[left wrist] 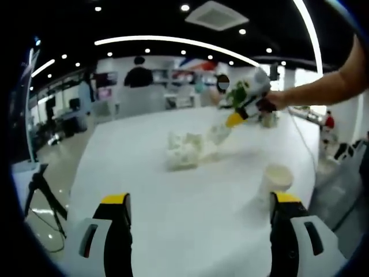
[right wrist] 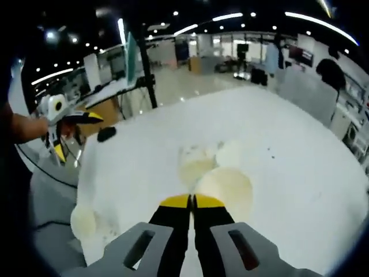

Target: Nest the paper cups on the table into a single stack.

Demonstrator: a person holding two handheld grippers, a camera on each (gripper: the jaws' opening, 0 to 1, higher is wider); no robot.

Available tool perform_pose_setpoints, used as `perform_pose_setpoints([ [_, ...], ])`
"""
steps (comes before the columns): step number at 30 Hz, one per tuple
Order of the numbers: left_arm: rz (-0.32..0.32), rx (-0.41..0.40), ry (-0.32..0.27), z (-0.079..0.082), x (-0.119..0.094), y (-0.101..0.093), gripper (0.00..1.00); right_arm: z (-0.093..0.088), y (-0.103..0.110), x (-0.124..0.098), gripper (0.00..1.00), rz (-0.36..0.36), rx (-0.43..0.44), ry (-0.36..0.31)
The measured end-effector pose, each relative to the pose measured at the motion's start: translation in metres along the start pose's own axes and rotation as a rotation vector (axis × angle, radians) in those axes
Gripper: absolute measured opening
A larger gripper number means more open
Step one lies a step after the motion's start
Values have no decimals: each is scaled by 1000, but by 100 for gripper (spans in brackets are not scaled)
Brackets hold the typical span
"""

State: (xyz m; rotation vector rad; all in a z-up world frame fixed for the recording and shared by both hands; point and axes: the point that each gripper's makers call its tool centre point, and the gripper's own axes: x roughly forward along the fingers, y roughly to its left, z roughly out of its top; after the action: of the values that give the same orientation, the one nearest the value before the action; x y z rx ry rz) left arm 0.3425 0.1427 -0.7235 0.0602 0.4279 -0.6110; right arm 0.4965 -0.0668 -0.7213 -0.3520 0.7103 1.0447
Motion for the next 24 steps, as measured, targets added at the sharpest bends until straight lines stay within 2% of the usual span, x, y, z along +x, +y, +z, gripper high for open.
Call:
perform_pose_setpoints([
  [6,-18,-18,-3,-3,3,-5,98,15,-4,-6,0,-13,-81,114],
  [8,-29,-18,-3,-4,5,-8,98,24,-9,-9,0,-33,-121,180],
  [10,-29,-19,-13,-2,5,-9,98,33,-9,-12,0,-19,-120,202],
  [12,-34,-28,-19,0,6,-9,98,34,-8,-16,0,-13,-121,244],
  [15,-38,-27,-22,1,5,-10,98,37,-15,-23,0,-43,-159,306],
  [19,-38,-23,-25,-1,2,-10,98,42,-22,-32,0,-61,-185,373],
  [24,-41,-21,-17,-6,-1,-10,98,58,-23,-40,0,-78,-227,408],
])
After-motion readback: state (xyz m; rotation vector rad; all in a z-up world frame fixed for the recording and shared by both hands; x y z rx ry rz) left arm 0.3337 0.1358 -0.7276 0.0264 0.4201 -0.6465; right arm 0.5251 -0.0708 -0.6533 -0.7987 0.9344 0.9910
